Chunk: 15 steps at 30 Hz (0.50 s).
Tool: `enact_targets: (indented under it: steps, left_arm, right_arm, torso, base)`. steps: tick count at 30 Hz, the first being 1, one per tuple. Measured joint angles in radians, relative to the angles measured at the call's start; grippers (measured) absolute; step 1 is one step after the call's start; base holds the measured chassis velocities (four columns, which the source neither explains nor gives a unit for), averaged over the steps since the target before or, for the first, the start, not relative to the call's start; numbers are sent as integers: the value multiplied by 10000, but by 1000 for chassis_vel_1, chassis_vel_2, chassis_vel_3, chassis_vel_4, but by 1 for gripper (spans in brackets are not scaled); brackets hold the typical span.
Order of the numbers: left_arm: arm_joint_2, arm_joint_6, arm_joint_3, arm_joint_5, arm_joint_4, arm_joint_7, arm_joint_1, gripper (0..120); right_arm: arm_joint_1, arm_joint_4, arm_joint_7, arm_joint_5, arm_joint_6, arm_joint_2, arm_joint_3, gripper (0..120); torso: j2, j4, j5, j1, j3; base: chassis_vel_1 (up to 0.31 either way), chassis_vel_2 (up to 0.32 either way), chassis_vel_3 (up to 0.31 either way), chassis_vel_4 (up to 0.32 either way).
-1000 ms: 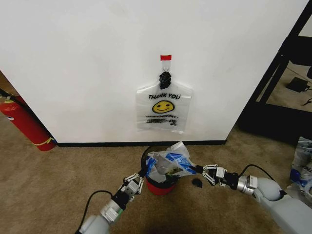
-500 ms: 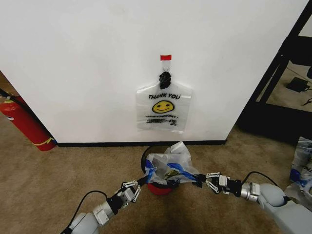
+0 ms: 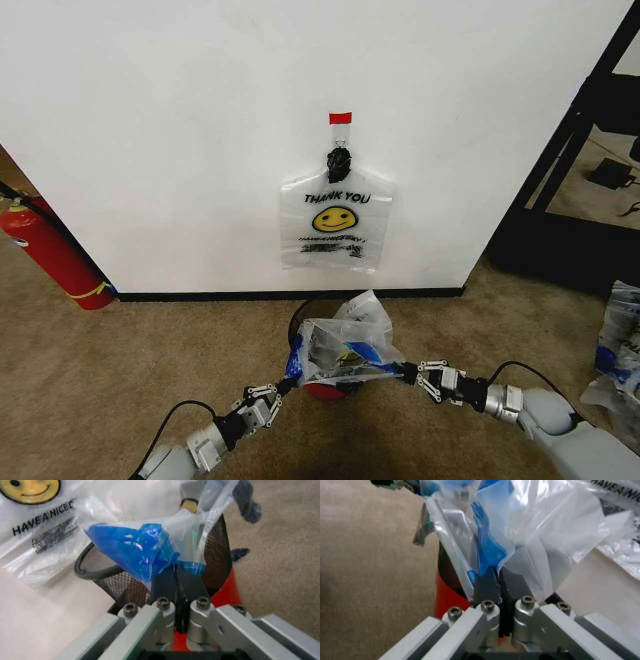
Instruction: Pick up the garbage bag from the wall and place it over the trash bin.
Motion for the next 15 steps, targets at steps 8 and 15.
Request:
enact_targets:
  steps: [8, 15]
  left_arm:
    - [-366, 322, 55, 323, 466, -545, -330, 0]
    - [-523, 582, 43, 482, 695, -716, -449, 0]
  right_arm:
    - [54, -284, 1810, -157, -82, 217, -268, 0]
    - [58, -220, 3455, 773, -517, 358, -758, 0]
  torso:
    - [0, 0, -1, 0, 0]
    - [0, 1, 0, 0, 0]
  base:
    - [0, 0, 0, 0]
    - [0, 0, 0, 0]
